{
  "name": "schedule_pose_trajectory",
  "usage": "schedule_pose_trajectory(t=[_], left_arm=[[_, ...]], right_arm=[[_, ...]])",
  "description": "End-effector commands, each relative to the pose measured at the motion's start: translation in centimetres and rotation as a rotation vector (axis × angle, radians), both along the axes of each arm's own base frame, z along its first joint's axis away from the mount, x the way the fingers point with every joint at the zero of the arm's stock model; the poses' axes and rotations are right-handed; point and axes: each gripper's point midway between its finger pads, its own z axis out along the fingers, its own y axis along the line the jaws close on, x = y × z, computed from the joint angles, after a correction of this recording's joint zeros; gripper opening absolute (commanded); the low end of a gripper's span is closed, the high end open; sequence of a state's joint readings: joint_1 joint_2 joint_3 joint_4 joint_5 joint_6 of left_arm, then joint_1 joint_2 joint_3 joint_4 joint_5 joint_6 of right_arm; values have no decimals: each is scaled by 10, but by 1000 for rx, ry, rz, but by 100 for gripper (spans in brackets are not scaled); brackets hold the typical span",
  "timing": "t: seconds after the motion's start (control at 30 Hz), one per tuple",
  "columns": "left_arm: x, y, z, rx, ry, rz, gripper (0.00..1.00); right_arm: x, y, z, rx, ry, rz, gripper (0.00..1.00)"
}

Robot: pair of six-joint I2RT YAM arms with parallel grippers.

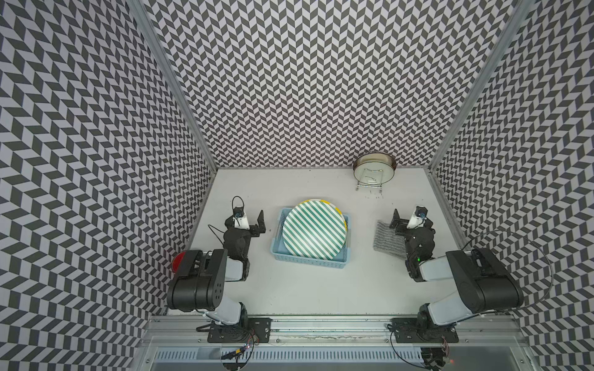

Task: Wipe the wet plate dry
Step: Pick up the plate from the bin.

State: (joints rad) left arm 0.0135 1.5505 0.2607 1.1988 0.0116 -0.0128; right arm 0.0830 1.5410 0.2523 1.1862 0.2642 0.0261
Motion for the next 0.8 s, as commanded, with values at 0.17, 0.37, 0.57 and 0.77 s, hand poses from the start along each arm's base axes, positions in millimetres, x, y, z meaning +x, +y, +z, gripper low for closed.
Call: schedule_pose_trajectory(t=[0.17,0.37,0.57,0.77], left_arm=[[3,0,7,14,-22,6,100],[4,0,8,14,-22,6,100],[3,0,8,15,-24,6,100],[34,-21,20,77,137,-105,100]], right_arm=[[3,-1,17,7,-59,2,99],[3,0,17,8,-60,2,100],[3,-1,18,8,-61,1,100],[12,3,52,25,2,-98,100]])
